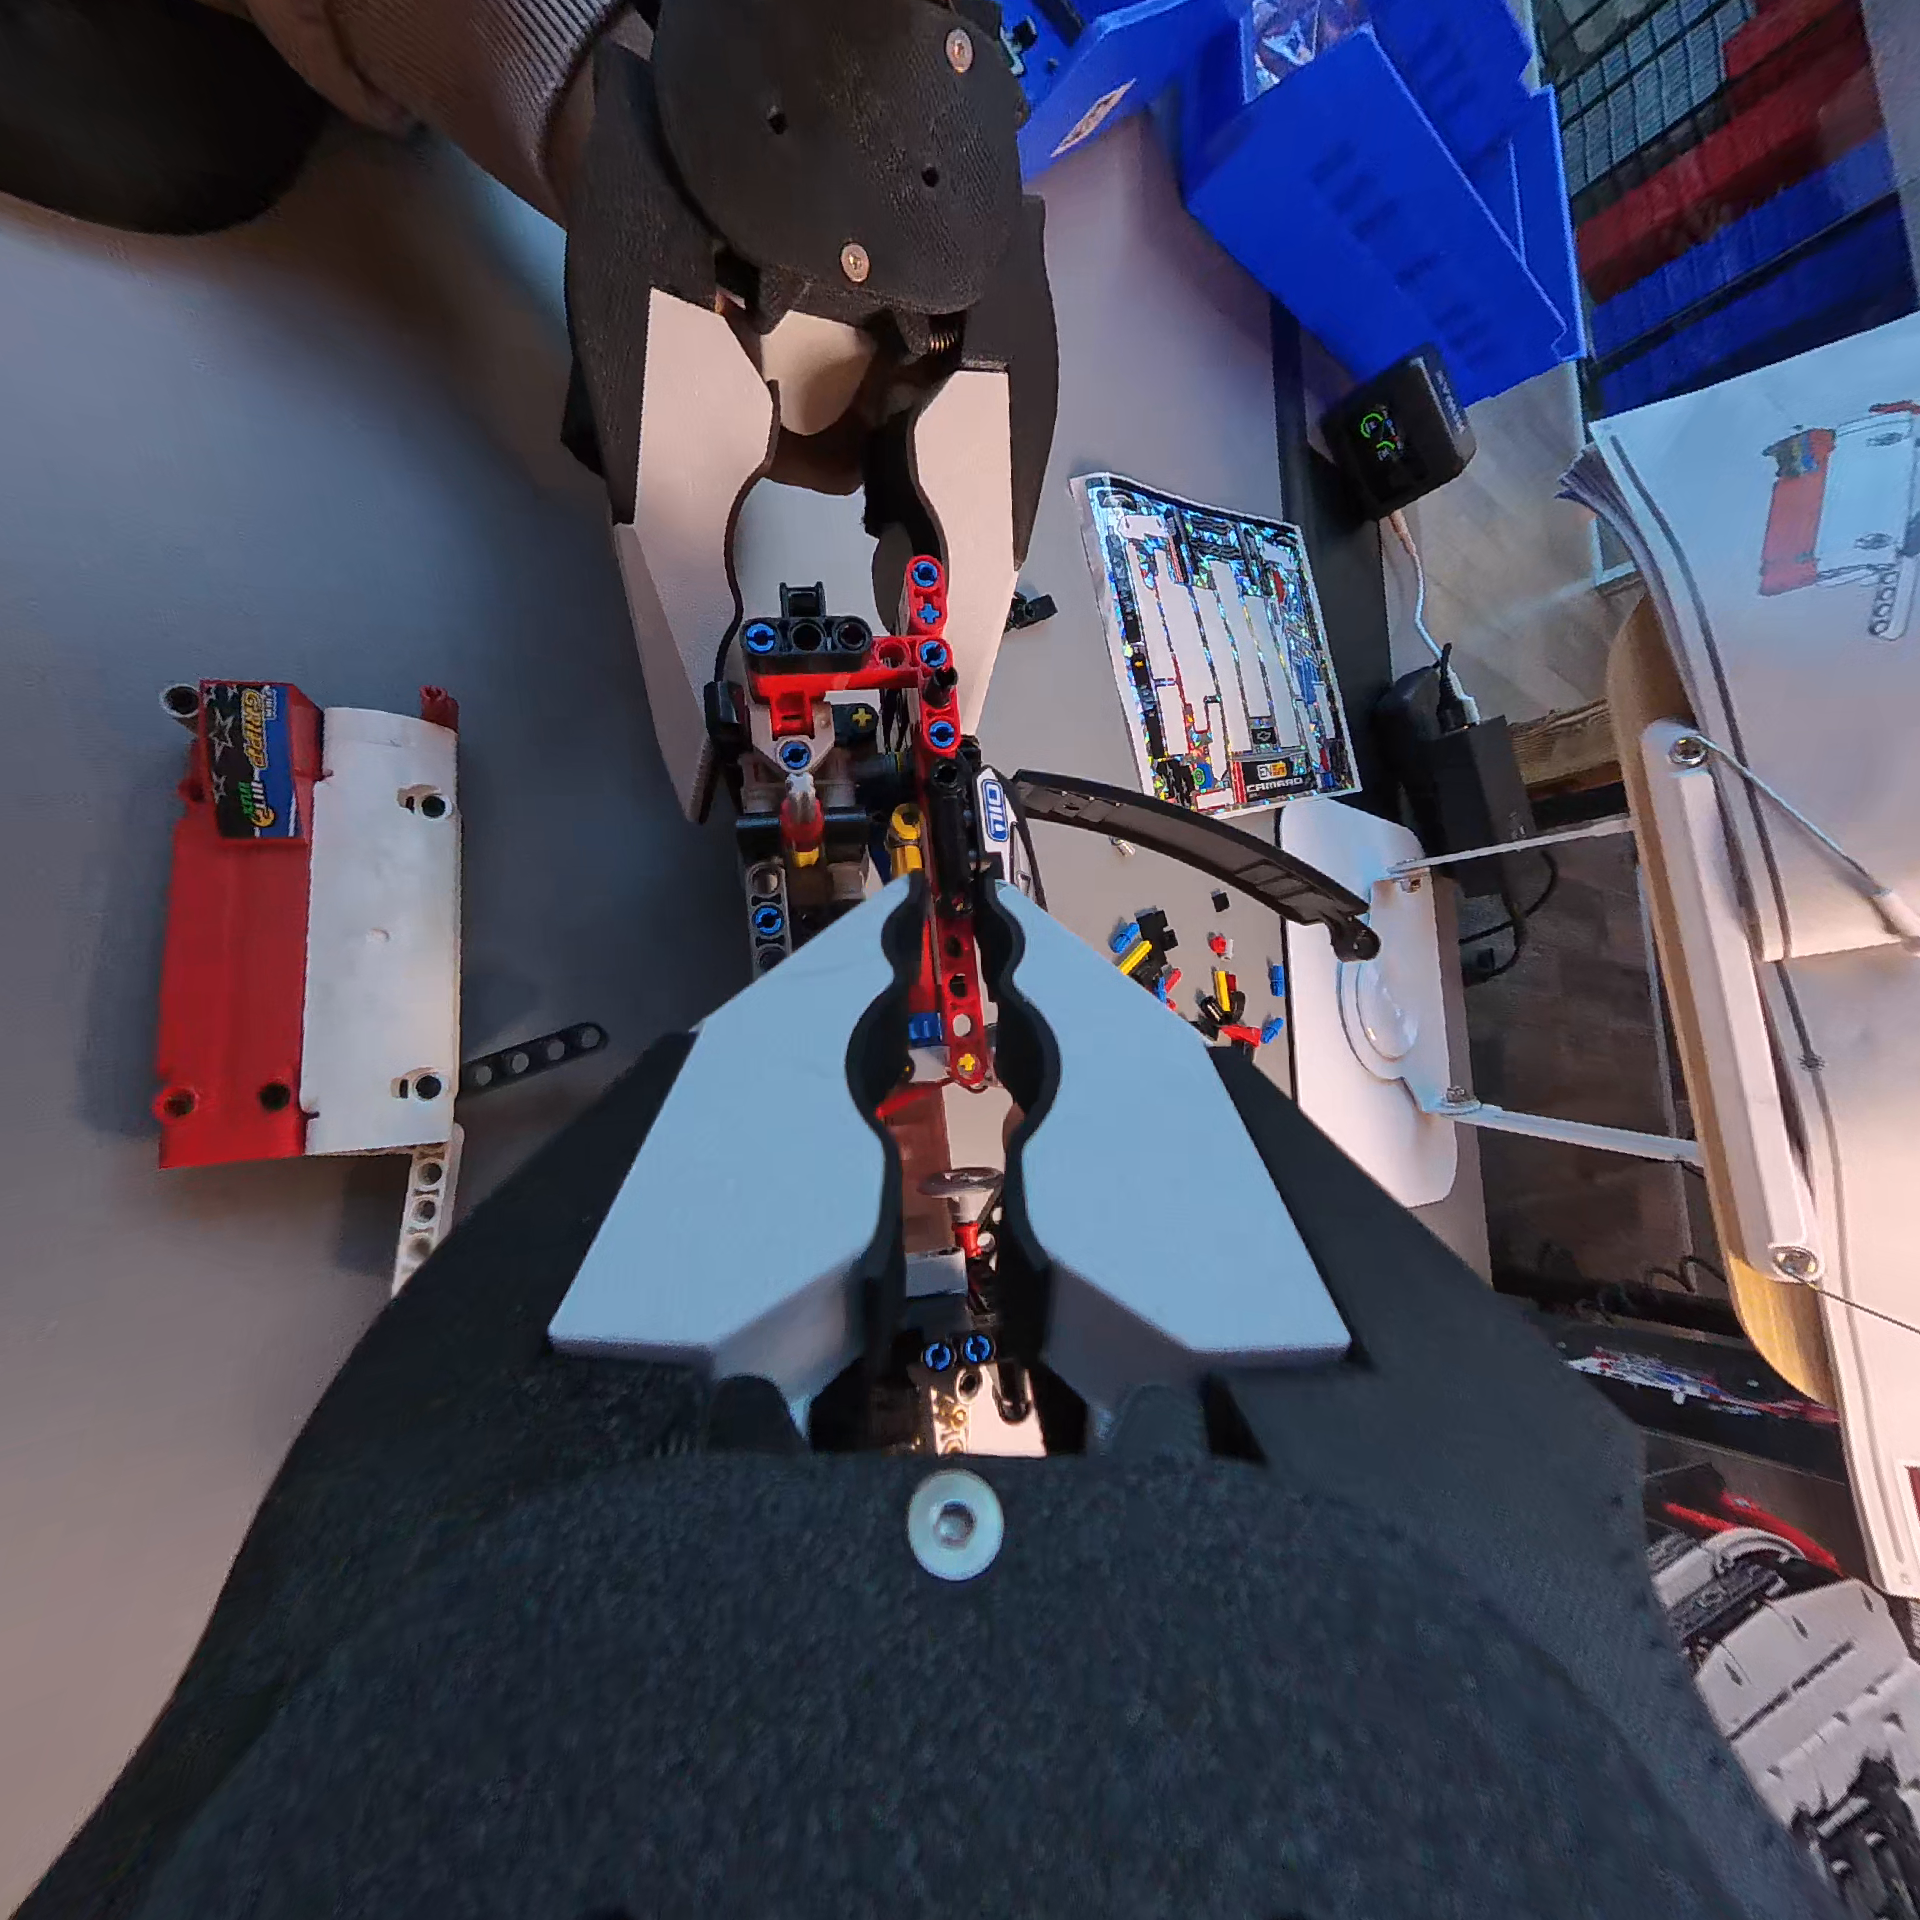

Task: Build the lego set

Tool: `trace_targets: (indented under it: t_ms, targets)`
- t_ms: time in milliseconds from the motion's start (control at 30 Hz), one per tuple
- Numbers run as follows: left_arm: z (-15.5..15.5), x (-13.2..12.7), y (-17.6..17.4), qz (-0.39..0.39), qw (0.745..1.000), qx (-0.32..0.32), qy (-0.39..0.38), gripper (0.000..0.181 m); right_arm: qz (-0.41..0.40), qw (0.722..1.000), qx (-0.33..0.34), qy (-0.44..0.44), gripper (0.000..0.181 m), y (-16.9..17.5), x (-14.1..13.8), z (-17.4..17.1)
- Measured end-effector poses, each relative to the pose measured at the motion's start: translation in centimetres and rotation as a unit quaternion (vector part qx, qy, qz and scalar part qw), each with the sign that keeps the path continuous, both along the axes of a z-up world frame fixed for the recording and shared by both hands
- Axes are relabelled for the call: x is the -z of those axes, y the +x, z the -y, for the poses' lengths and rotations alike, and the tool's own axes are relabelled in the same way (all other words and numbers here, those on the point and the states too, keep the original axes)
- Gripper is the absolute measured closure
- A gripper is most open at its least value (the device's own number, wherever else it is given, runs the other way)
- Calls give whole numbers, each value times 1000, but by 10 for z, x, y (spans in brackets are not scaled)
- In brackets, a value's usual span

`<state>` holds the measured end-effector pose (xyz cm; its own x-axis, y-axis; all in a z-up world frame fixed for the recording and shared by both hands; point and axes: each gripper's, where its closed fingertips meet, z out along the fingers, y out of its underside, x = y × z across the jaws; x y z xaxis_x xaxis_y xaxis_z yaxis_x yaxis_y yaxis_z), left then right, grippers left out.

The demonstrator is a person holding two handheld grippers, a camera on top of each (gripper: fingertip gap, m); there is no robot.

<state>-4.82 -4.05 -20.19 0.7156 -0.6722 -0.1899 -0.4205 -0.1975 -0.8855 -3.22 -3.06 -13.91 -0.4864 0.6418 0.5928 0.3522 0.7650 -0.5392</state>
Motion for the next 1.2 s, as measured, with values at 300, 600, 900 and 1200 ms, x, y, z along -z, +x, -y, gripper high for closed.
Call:
trace_targets:
  t_ms: [300, 600, 900, 1200]
  targets:
    - [0, 1, 0, -3, 1000, -3, -11, 124, -9, 1000, 5, -1, 179, 1, 0, -1]
    - [0, 2, 1, -8, 1000, -1, -12, 123, -8, 1000, 1, -7, 179, 3, 1, 1]
    - [1, 1, 0, 0, 1000, 4, -6, 124, -42, 998, 21, -51, 162, 15, -19, -12]
    - [1, 1, 0, 3, 1000, 8, -1, 124, -83, 988, 24, -132, 148, 54, -32, -46]
